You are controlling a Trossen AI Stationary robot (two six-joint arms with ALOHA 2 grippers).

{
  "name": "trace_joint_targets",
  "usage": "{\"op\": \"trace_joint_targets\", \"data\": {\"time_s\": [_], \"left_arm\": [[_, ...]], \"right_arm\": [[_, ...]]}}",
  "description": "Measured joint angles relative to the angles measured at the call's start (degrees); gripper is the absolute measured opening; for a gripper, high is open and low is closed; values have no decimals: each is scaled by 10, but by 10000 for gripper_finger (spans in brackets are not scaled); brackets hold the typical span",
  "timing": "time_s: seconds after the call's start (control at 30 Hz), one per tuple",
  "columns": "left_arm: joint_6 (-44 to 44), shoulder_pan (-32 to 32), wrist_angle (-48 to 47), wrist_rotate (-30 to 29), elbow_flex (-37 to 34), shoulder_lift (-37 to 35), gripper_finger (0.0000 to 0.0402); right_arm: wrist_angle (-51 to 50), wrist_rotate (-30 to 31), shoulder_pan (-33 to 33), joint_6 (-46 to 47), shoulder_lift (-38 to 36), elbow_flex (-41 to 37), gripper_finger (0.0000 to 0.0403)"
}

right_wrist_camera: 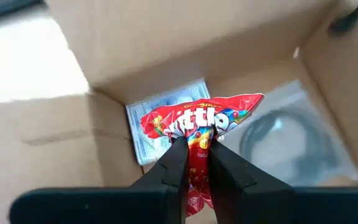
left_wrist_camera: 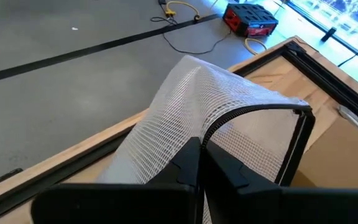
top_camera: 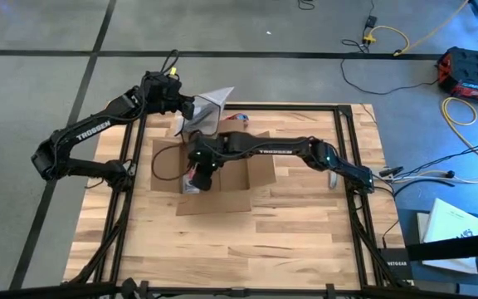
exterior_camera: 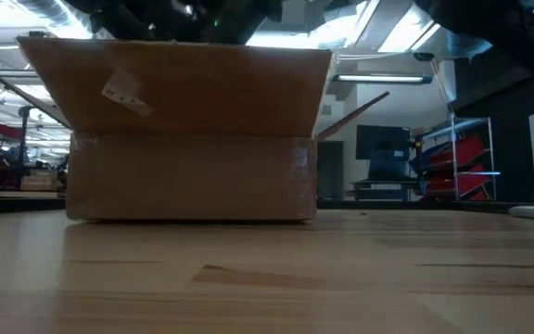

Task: Unpack boxes
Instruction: Put the red candy into the transparent zip bag

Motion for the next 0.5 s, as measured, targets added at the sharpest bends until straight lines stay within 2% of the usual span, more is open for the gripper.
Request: {"op": "trace_joint_targets", "data": {"time_s": [0.5], "left_arm": [[-19,-12,-11,6,0,0,0]], "right_arm": [[36,130,-1,-21,-52,0,33]]}}
